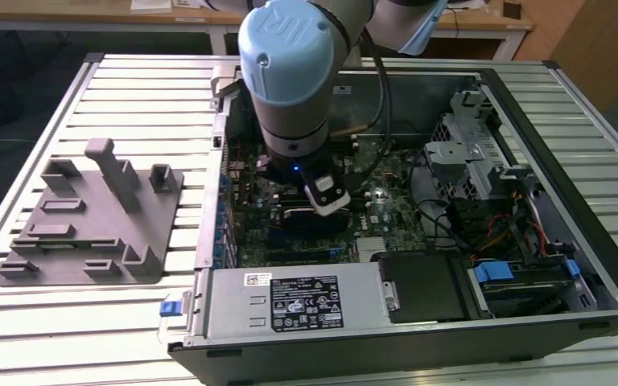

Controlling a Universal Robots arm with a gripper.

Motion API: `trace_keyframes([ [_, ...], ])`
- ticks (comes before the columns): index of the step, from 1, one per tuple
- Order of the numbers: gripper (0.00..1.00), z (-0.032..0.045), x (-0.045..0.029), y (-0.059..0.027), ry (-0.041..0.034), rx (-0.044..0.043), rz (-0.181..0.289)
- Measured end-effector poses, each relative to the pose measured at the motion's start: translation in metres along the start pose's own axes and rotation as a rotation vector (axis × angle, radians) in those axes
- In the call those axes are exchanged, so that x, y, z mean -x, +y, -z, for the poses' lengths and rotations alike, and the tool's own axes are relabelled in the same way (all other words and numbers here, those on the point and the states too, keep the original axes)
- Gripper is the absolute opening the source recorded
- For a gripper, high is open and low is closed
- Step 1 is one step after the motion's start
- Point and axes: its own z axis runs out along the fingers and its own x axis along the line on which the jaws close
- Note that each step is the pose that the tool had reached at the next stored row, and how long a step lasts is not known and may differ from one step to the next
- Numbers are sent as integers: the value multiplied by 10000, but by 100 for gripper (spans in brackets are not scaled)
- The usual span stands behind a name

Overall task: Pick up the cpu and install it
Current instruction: 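Install the second cpu locking lever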

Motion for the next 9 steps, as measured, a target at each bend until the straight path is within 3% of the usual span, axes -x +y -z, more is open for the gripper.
trace_keyframes([
  [9, 11, 13, 1, -42, 5, 0, 12],
])
